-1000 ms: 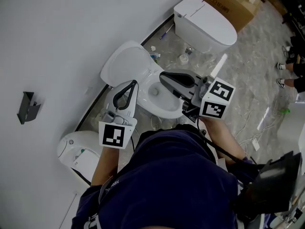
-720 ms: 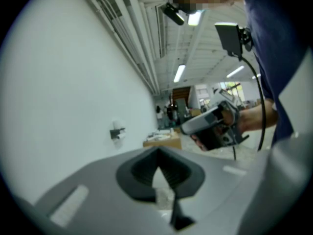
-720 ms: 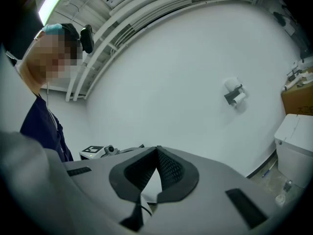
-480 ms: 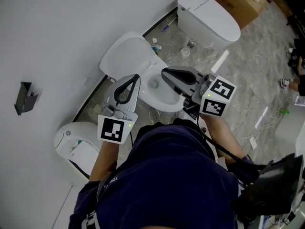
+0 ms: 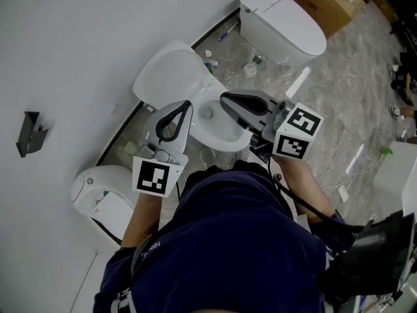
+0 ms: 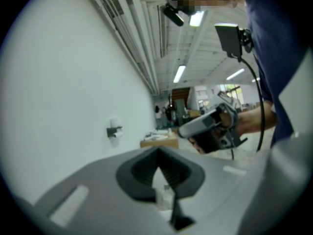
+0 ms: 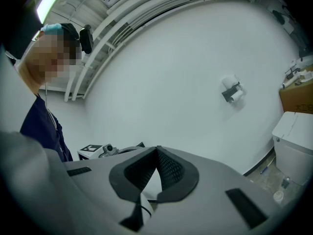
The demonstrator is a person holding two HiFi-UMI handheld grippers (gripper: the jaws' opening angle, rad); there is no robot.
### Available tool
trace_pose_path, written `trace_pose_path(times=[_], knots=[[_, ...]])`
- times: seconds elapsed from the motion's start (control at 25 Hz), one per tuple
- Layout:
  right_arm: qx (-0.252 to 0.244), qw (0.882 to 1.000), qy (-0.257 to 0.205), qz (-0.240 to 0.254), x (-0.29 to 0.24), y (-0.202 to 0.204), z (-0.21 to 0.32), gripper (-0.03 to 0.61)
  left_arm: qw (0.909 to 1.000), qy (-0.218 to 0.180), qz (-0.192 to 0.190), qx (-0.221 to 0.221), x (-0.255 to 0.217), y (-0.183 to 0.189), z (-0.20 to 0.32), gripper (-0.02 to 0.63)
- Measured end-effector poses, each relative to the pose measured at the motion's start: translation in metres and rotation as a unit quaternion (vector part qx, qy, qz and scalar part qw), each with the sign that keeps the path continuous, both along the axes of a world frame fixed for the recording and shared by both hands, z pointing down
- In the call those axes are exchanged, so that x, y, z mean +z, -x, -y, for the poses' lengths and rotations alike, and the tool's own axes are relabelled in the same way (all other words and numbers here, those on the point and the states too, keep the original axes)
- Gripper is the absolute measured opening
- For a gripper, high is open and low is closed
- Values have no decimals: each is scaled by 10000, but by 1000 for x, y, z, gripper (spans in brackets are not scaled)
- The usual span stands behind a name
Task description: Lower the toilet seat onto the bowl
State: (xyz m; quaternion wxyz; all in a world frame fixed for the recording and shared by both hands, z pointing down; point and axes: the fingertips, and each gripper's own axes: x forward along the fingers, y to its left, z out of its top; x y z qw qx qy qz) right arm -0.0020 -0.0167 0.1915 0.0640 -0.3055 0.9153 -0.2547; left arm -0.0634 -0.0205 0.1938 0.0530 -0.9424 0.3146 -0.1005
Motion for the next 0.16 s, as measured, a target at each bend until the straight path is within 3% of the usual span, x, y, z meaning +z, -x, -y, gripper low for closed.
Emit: trace_pose_path(times=[0.16], knots=[[20, 10000, 25, -11, 3, -1, 1, 8, 10000, 20, 12, 39, 3, -2, 1, 3]])
